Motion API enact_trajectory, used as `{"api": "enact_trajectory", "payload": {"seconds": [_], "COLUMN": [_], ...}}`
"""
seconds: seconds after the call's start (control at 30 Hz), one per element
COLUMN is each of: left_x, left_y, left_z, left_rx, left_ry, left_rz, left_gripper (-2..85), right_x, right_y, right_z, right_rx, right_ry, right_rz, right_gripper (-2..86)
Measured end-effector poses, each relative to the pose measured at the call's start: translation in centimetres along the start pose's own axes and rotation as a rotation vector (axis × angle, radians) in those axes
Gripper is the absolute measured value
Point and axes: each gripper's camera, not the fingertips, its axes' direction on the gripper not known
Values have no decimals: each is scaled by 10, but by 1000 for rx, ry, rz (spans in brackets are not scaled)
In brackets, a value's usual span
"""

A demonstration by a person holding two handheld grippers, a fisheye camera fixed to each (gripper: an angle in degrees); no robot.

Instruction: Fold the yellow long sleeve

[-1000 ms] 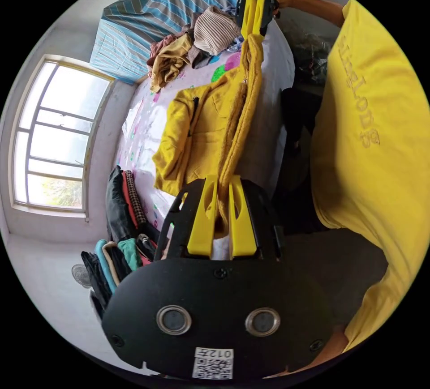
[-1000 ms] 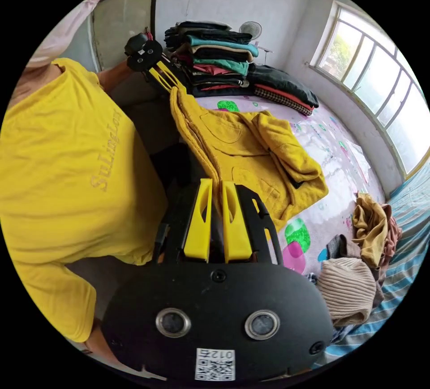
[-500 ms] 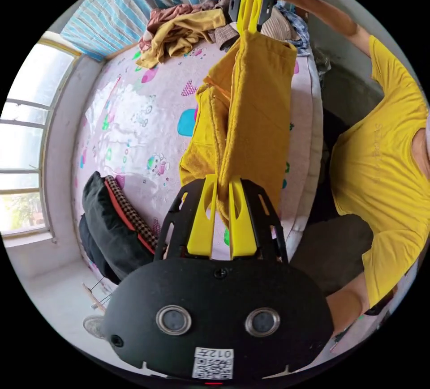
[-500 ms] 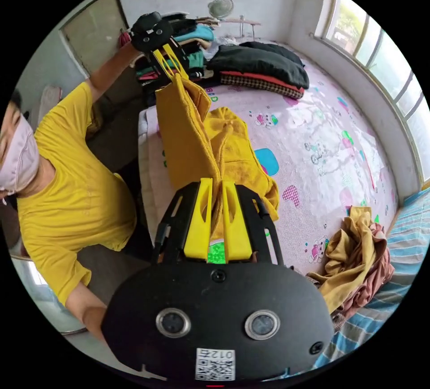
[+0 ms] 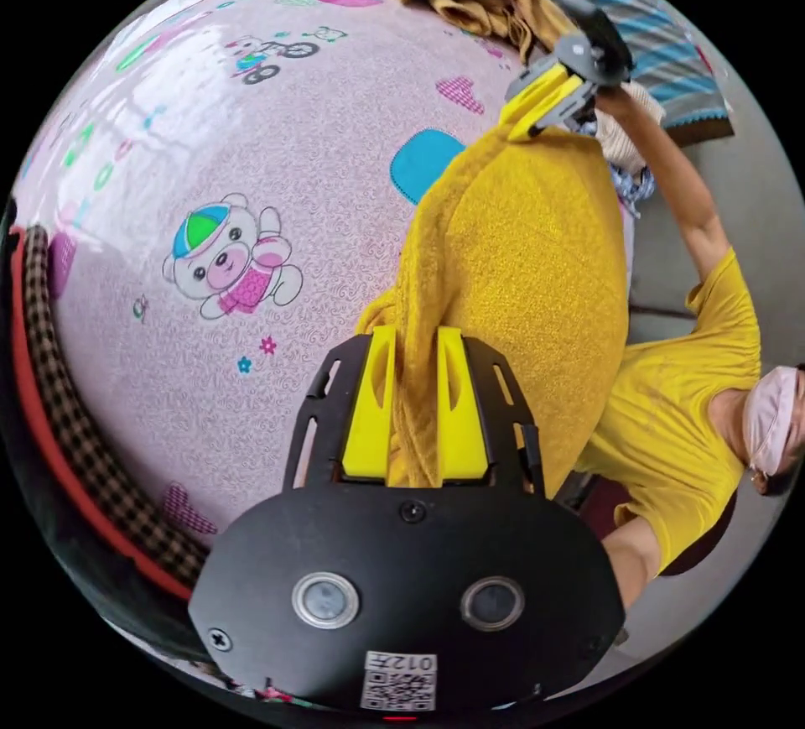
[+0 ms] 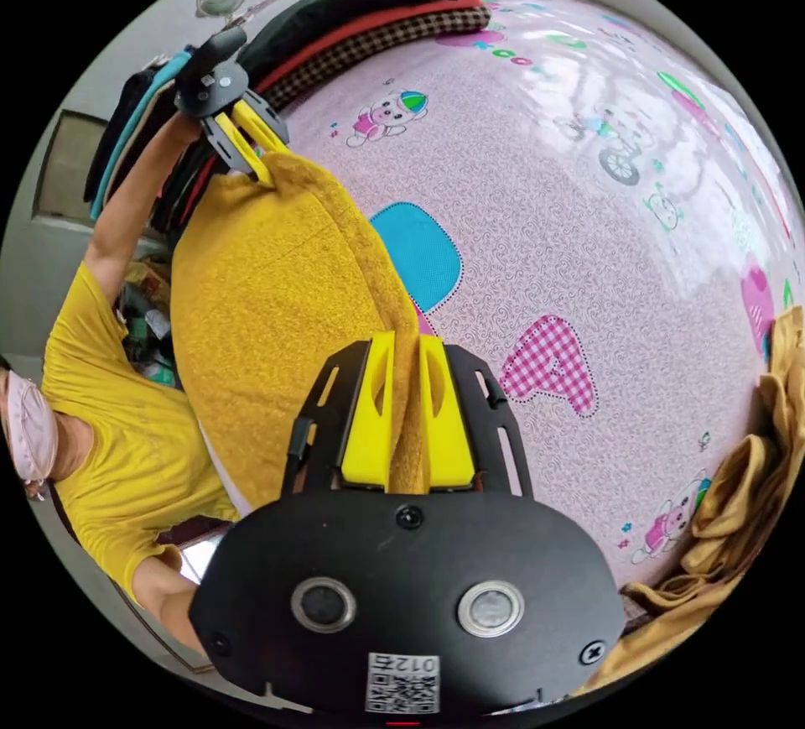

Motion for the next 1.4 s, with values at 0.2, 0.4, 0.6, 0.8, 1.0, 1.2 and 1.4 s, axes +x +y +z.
{"api": "enact_trajectory", "payload": {"seconds": [0.2, 0.4, 0.6, 0.8, 1.0, 1.2, 1.4], "left_x": [-1, 111, 89, 59, 84, 215, 311], "left_y": [105, 155, 103, 122, 179, 255, 237], "left_z": [-84, -85, 6, 22, -14, -44, 58], "left_rx": [374, 826, 515, 524, 689, 802, 715], "left_ry": [-236, -267, -455, -296, -304, -446, -459], "left_rz": [-422, -312, -593, -608, -673, -506, -364], "left_gripper": [30, 7, 5, 5, 5, 4, 3], "right_x": [14, -81, -80, -62, -80, -196, -311], "right_y": [60, 128, 100, 126, 151, 223, 228], "right_z": [-56, -73, 23, 50, 41, 10, 92], "right_rx": [295, 775, 533, 638, 698, 928, 873], "right_ry": [74, 181, 304, 156, 91, 252, 255], "right_rz": [242, 179, 363, 386, 334, 160, -12], "right_gripper": [71, 28, 8, 1, 5, 7, 7]}}
